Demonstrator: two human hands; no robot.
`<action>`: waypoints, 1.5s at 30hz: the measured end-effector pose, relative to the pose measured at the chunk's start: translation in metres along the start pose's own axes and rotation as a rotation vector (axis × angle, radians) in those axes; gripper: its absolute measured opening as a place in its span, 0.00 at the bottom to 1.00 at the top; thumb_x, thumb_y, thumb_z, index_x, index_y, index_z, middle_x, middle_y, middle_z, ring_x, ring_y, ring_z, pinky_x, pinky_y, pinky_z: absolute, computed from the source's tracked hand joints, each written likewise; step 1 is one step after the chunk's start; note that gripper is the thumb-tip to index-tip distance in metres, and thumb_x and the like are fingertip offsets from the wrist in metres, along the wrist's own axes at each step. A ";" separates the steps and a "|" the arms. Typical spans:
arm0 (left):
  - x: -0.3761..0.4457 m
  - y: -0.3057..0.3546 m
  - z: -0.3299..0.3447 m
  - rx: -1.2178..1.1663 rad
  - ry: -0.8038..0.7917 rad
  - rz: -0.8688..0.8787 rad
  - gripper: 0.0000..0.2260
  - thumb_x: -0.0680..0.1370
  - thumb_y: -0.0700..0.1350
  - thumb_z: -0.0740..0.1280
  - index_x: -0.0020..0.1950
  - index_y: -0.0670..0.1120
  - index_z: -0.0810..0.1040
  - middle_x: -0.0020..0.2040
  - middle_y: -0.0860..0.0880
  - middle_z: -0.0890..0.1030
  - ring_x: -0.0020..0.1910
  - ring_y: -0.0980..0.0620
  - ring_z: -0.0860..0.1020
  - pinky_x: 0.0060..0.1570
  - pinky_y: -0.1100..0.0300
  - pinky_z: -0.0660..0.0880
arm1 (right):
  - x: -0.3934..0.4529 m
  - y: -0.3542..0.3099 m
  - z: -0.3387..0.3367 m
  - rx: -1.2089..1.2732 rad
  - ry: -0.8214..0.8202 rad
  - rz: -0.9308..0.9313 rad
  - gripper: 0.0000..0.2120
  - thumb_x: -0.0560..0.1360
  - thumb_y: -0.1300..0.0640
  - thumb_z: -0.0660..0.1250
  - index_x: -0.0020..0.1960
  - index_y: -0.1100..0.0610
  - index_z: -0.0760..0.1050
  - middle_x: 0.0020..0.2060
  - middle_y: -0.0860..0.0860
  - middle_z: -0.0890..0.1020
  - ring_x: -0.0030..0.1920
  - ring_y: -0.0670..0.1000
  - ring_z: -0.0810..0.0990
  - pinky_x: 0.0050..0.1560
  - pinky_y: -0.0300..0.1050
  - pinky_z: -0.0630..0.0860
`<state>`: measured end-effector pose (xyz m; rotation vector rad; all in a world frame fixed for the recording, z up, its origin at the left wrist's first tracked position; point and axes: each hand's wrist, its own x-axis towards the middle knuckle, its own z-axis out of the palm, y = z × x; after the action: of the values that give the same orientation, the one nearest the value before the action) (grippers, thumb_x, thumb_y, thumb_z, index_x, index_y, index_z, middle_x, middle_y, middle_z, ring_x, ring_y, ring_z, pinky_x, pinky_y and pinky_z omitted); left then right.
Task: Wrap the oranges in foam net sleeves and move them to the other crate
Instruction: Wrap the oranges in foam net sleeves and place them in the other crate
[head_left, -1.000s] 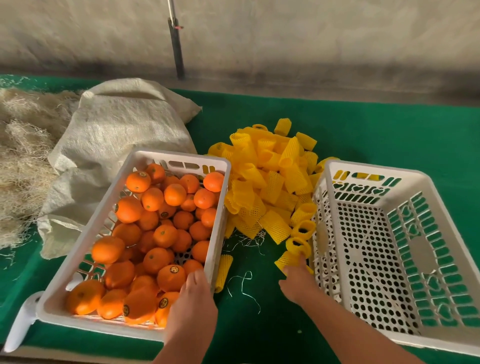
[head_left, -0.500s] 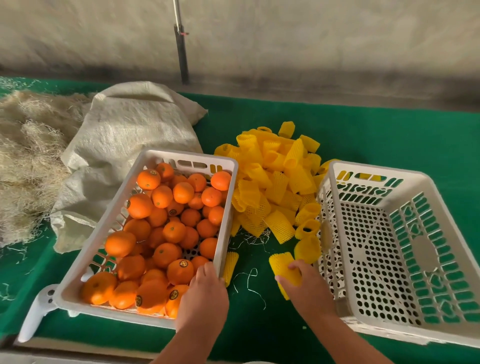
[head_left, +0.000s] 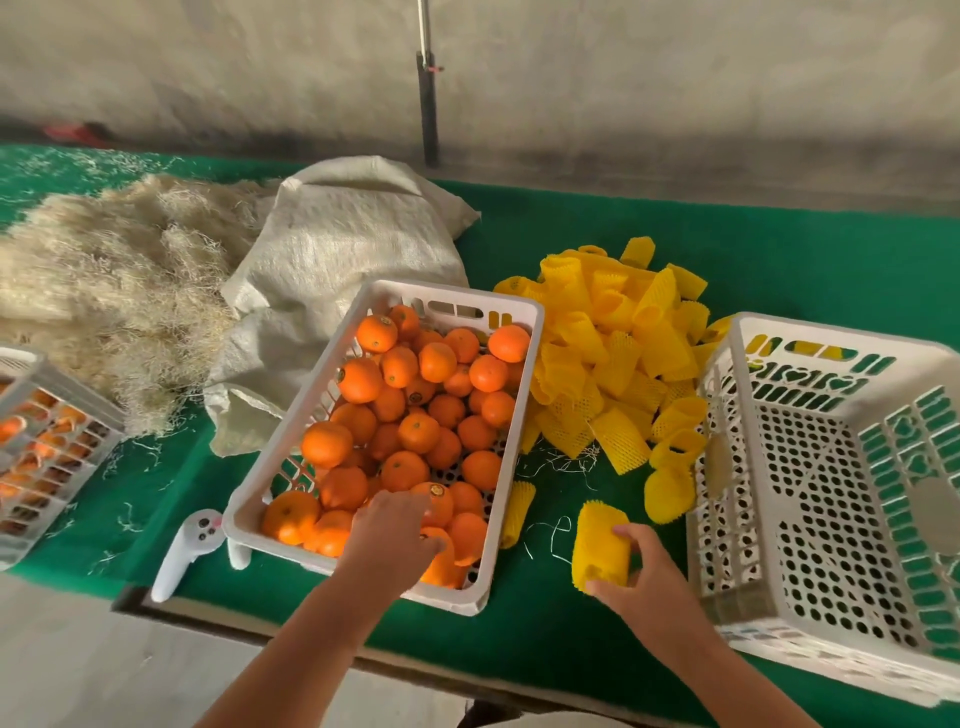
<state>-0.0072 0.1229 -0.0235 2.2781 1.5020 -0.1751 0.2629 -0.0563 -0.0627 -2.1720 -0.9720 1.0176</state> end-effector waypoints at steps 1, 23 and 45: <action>0.001 -0.002 -0.002 0.032 -0.032 0.007 0.22 0.76 0.60 0.71 0.69 0.57 0.75 0.62 0.56 0.78 0.65 0.51 0.72 0.65 0.50 0.70 | -0.001 0.000 0.002 -0.009 0.027 -0.020 0.26 0.74 0.54 0.78 0.65 0.42 0.68 0.57 0.43 0.74 0.48 0.48 0.79 0.42 0.40 0.78; 0.015 -0.017 0.007 0.000 0.109 0.210 0.24 0.62 0.67 0.70 0.52 0.60 0.68 0.44 0.61 0.71 0.45 0.55 0.73 0.49 0.53 0.74 | -0.030 -0.029 0.021 0.071 0.435 -0.097 0.14 0.81 0.51 0.69 0.38 0.47 0.73 0.34 0.49 0.74 0.33 0.47 0.72 0.34 0.40 0.68; -0.039 0.117 -0.031 -0.630 -0.556 0.476 0.37 0.67 0.63 0.77 0.72 0.73 0.63 0.71 0.68 0.65 0.66 0.56 0.74 0.58 0.59 0.76 | -0.005 -0.066 -0.043 -0.179 0.441 -0.314 0.09 0.82 0.52 0.69 0.51 0.56 0.84 0.39 0.43 0.72 0.39 0.41 0.73 0.35 0.31 0.68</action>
<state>0.0790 0.0622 0.0479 1.7913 0.5937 -0.1501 0.2707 -0.0288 0.0104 -2.1599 -1.1668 0.2959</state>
